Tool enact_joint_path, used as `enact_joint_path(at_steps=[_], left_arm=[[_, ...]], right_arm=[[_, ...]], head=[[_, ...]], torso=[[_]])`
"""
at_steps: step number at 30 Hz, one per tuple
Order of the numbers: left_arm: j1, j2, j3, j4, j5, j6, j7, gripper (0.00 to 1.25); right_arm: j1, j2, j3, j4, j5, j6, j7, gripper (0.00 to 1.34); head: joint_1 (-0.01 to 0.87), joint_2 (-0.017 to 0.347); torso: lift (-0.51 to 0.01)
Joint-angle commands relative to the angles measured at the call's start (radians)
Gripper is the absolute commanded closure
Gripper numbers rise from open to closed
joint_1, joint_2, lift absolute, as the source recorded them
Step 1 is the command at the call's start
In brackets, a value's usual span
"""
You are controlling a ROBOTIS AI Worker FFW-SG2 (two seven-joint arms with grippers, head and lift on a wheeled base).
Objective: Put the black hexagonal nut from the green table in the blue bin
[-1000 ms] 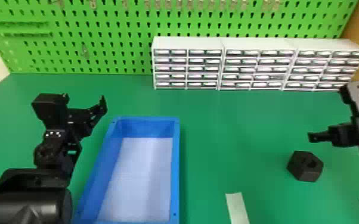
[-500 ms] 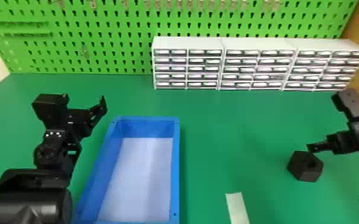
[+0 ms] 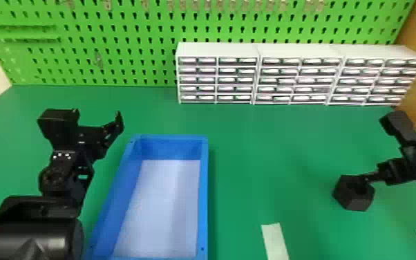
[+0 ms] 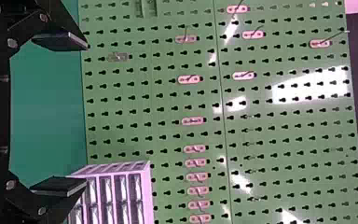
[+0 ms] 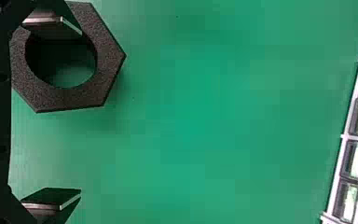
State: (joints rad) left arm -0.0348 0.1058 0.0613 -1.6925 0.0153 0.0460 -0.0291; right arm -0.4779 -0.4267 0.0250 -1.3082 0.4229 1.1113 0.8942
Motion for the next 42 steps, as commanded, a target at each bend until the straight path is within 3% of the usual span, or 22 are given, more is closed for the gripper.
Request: enact_joint_path(at_steps=[1,14,33,42], left_arm=[[0.001,0.0,0.0,0.0,0.0,0.0,0.0,0.24],[0.0,0.0,-0.003,0.0,0.0,0.003,0.0,0.24],[0.001,0.0,-0.003,0.0,0.0,0.003,0.0,0.24],[0.001,0.0,-0.001,0.0,-0.002,0.003,0.0,0.24]], right_arm=[[-0.016,-0.004,0.012,0.027,-0.007,-0.007,0.005,0.11],[-0.045,-0.009,0.018,0.136,-0.046,-0.045,0.015,0.11],[-0.047,-0.003,0.018,0.179,-0.052,-0.071,0.012,0.14],[-0.044,-0.001,0.016,0.185,-0.046,-0.082,0.012,0.36]], head=[[0.686,0.052],[0.686,0.052],[0.686,0.052],[0.686,0.052]], torso=[[-0.097],[-0.097],[-0.097],[-0.097]])
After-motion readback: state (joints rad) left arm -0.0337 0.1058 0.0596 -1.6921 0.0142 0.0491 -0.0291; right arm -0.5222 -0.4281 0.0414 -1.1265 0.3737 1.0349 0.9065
